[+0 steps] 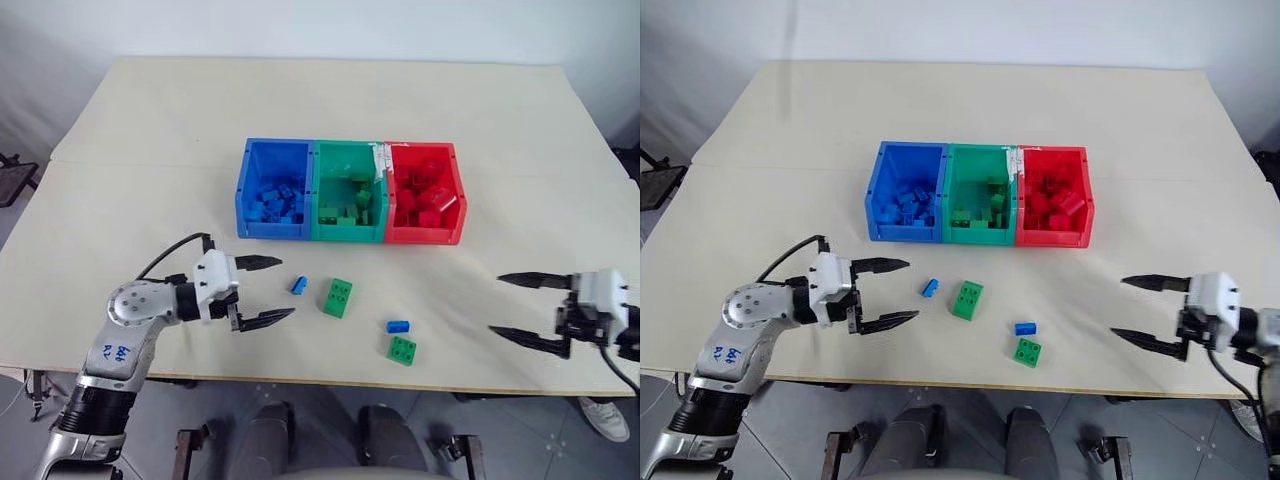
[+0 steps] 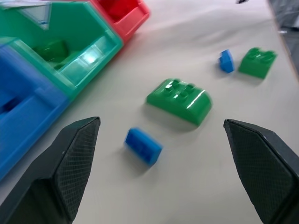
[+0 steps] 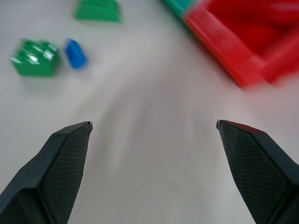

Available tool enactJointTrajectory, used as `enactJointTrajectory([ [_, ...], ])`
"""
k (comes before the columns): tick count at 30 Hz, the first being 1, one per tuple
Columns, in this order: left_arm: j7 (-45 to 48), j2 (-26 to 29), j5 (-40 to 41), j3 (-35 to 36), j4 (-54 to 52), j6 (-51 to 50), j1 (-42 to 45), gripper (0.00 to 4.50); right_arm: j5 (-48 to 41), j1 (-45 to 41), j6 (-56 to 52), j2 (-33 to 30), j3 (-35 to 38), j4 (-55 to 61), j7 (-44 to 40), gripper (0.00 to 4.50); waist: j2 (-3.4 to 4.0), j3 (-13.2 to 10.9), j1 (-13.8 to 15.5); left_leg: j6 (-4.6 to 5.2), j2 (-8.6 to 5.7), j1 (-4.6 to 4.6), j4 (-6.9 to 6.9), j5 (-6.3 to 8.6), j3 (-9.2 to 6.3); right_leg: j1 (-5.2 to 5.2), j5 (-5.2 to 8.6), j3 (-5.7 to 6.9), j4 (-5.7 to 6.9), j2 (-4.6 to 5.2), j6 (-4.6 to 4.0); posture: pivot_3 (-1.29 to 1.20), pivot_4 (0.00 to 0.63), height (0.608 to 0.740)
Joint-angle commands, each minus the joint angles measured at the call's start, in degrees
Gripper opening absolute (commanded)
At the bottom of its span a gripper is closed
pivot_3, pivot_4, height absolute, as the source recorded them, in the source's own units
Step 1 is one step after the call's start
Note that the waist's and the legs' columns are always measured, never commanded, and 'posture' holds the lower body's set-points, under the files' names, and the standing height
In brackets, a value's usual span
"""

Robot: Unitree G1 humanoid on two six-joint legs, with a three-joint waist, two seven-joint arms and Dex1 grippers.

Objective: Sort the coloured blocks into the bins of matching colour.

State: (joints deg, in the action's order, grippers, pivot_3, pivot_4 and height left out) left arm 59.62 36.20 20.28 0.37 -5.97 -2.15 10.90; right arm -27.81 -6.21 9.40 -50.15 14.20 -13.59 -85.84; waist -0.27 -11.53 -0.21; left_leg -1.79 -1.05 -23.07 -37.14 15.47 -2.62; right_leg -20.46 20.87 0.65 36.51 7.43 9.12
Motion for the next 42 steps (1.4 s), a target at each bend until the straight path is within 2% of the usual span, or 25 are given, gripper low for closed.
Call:
enactJointTrajectory([
  [1,0.7,1.8,0.8,3.4,-1.6,2.2,-3.6,4.5,-1.4,-2.6,-7.6,-0.1,-4.3,6.8,0.0,4.46,0.0,0.0,0.0,0.0,-0.01,-0.01,0.0,0.0,-0.01,0.0,0.0,0.0,0.0,0.02,0.0,0.0,0.15,0.74],
  [6,-0.2,4.7,0.7,5.9,-5.7,0.5,-10.0,4.5,0.2,-7.4,-16.9,1.8,-10.9,11.1,4.5,4.46,-0.01,0.0,0.2,0.01,-0.01,-0.02,0.0,0.01,-0.08,0.0,0.0,0.02,-0.02,0.03,0.0,0.0,0.15,0.74],
  [10,-2.6,4.3,2.2,8.8,-9.8,-0.6,-14.6,4.5,3.3,-9.2,-18.8,2.4,-16.0,11.7,4.0,4.46,-0.01,0.0,0.4,0.03,-0.04,-0.06,0.01,0.02,-0.13,0.0,0.0,0.03,-0.03,0.09,0.0,0.0,0.15,0.74],
  [16,-5.2,3.3,1.9,9.3,-14.0,-1.4,-18.0,4.5,8.3,-11.0,-15.2,6.0,-19.5,6.9,6.5,4.46,-0.04,0.0,0.2,0.04,-0.07,-0.07,0.04,0.02,-0.1,-0.01,0.0,0.04,-0.06,0.06,0.0,0.0,0.15,0.74],
  [29,-6.5,3.5,2.6,9.9,-15.4,-2.8,-17.5,4.5,13.2,-13.4,-8.4,10.6,-22.0,1.6,8.1,4.46,-0.08,0.0,0.0,0.03,-0.02,-0.01,0.03,0.02,-0.07,-0.01,0.0,0.02,-0.02,0.01,-0.01,0.0,0.15,0.74],
  [32,-6.4,3.6,2.7,9.8,-15.3,-2.9,-17.2,4.5,13.4,-13.5,-6.4,11.2,-21.9,1.3,7.7,3.92,-0.08,0.0,0.0,0.03,-0.02,-0.01,0.04,0.01,-0.07,-0.01,0.0,0.02,-0.02,0.01,-0.01,0.0,0.15,0.74],
  [42,-5.9,3.5,2.5,9.3,-13.2,-2.5,-14.5,4.5,13.0,-15.7,0.4,12.6,-20.4,-2.1,7.2,0.65,-0.08,0.0,-0.1,0.0,-0.01,0.01,0.02,0.0,-0.06,0.0,0.0,0.01,0.02,0.0,-0.01,0.0,0.15,0.74],
])
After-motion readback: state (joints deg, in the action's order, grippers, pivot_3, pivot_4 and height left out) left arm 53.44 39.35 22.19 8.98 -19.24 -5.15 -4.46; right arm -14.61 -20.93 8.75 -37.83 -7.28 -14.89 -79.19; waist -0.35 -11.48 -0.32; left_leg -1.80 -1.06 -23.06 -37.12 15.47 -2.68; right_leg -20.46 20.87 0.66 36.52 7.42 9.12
